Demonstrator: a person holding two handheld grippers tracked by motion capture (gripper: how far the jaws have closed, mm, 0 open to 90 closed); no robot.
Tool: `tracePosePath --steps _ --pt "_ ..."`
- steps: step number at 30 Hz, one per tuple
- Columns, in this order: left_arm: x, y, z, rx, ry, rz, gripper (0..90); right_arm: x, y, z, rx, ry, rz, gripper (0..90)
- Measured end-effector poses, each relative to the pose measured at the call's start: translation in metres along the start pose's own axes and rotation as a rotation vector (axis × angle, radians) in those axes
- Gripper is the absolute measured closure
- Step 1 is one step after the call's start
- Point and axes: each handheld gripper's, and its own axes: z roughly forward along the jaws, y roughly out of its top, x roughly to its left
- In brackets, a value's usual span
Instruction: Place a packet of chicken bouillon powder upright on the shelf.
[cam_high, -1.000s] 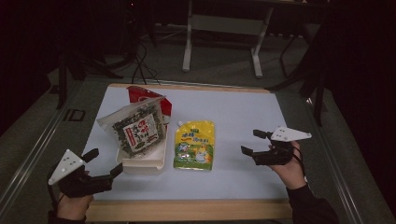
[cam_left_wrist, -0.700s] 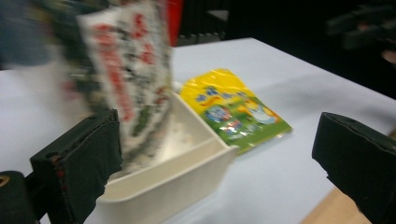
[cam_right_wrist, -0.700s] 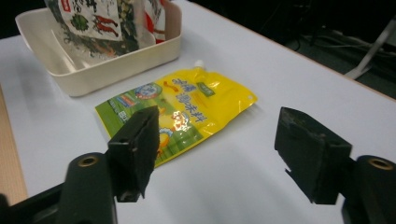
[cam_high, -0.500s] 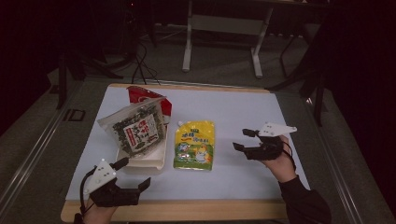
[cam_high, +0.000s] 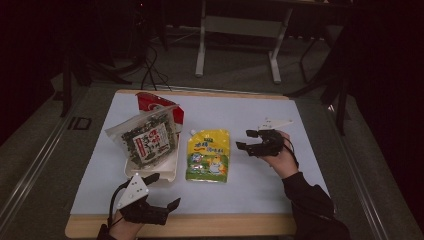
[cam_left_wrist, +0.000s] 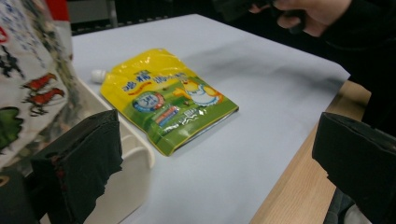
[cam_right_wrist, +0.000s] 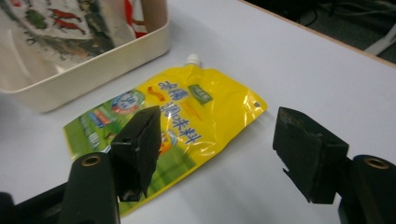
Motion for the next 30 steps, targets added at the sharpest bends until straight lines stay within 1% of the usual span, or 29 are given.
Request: tracePosePath --steps 1,2,3,7,9,10,13,15,16,18,22,23,27,29,30 --pt "0.0 0.0 0.001 -0.002 -0.003 0.001 2.8 -0.002 0.001 0.004 0.005 0.006 0.009 32.5" --pt "0.0 0.0 0.001 -0.002 -0.003 0.001 2.8 -0.002 0.001 0.004 0.005 0.006 0.009 32.5" --pt "-0.001 -0.001 0.003 -0.005 -0.002 0.008 2.8 -0.006 0.003 0.013 0.016 0.003 0.025 32.6" --pt "0.0 -0.003 0.007 0.001 -0.013 0.012 2.8 -0.013 0.005 0.031 0.034 0.016 0.059 32.6" --pt "0.0 -0.004 0.007 0.004 -0.013 0.01 2.8 -0.016 0.004 0.04 0.05 0.013 0.067 32.6" --pt "0.0 -0.005 0.007 0.005 -0.013 0.011 2.8 -0.017 0.004 0.044 0.061 0.019 0.073 32.6" --pt "0.0 -0.005 0.008 0.007 -0.014 0.01 2.8 -0.02 0.004 0.058 0.092 0.01 0.069 32.6" --pt "0.0 -0.005 0.008 0.005 -0.017 0.009 2.8 -0.021 0.005 0.065 0.106 0.011 0.077 32.5" --pt "-0.001 -0.006 0.009 0.008 -0.017 0.012 2.8 -0.023 0.005 0.069 0.113 0.013 0.078 32.5" --pt "-0.001 -0.006 0.009 0.012 -0.021 0.017 2.8 -0.026 0.005 0.075 0.122 0.018 0.096 32.5" --pt "-0.002 -0.007 0.009 0.012 -0.02 0.026 2.8 -0.031 0.001 0.087 0.162 0.011 0.112 31.8" --pt "-0.002 -0.007 0.009 0.019 -0.021 0.031 2.8 -0.033 0.0 0.089 0.174 0.007 0.113 31.8" --pt "-0.001 -0.008 0.011 0.023 -0.025 0.027 2.8 -0.036 -0.005 0.096 0.191 0.009 0.128 31.8" --pt "-0.001 -0.009 0.011 0.024 -0.028 0.024 2.8 -0.038 -0.007 0.1 0.208 0.01 0.133 31.9" --pt "-0.002 -0.009 0.011 0.025 -0.028 0.023 2.8 -0.039 -0.009 0.104 0.227 0.018 0.14 33.1"
